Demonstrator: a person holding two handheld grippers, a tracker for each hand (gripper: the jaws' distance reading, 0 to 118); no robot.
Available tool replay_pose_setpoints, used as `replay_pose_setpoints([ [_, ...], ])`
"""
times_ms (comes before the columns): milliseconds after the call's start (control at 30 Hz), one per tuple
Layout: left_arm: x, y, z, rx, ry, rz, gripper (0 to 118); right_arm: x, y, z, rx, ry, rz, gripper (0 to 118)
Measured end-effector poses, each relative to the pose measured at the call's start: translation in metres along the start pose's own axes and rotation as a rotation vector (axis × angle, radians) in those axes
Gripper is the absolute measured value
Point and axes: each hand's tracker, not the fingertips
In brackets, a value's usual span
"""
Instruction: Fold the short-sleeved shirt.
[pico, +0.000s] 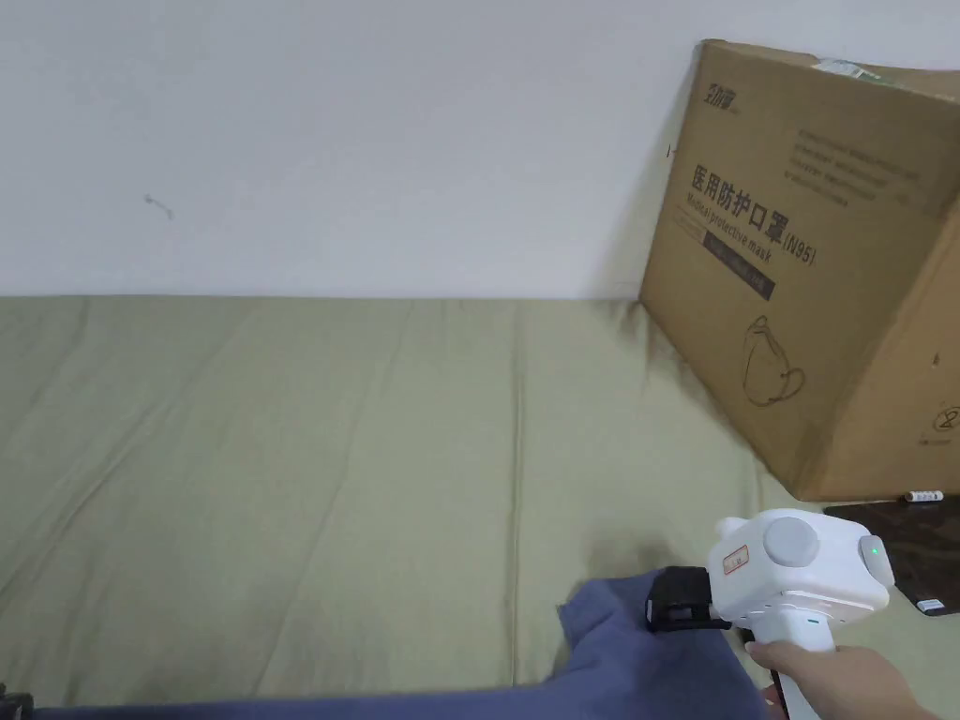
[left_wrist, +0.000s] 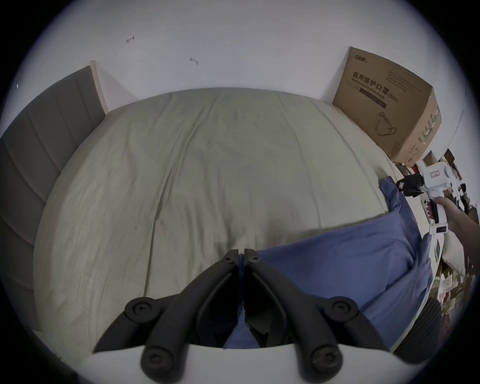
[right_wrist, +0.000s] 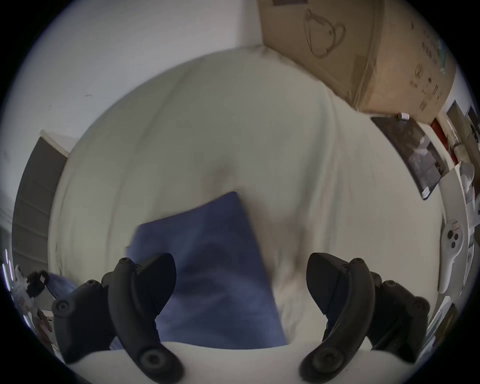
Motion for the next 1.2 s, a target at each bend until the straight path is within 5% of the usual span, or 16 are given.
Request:
replay_pose_setpoints([
  [67,-0.004,-0.002,-0.005,-0.012,0.006,0.001,1,-0.01,-0.005,0.003,0.034,-0.044,0.083,103],
  [133,-0.007,-0.005,-0.007,-0.028,0.004,0.005,1,-0.018,-0.01,0.013,0.065,-0.071,0.114,84],
  [167,-0.008,-0.006,-0.01,-0.034,0.004,0.01,1,-0.021,-0.013,0.018,0.078,-0.088,0.138,64],
  [200,-0.008,-0.008,-0.011,-0.036,0.008,0.016,1,-0.024,-0.022,0.029,0.094,-0.088,0.163,24],
  [233,-0.009,-0.009,-0.01,-0.032,0.013,0.026,1,-0.025,-0.025,0.034,0.093,-0.058,0.177,0],
  [367,-0.009,-0.01,-0.006,-0.009,0.005,0.067,1,-0.02,-0.036,0.06,0.16,0.057,0.114,0],
  [533,-0.013,0.003,0.009,0.071,-0.016,0.105,1,-0.017,-0.041,0.122,0.409,0.086,0.079,0],
  [833,-0.009,0.018,0.059,0.186,-0.041,0.059,1,-0.013,-0.087,0.208,0.547,0.15,0.04,0],
  [1000,-0.008,-0.025,0.087,0.131,-0.065,0.0,1,0.017,-0.169,0.237,0.518,0.209,0.017,0],
  [1200,-0.014,-0.098,0.099,-0.032,-0.105,0.006,1,0.046,-0.287,0.232,0.278,0.158,0.048,0],
])
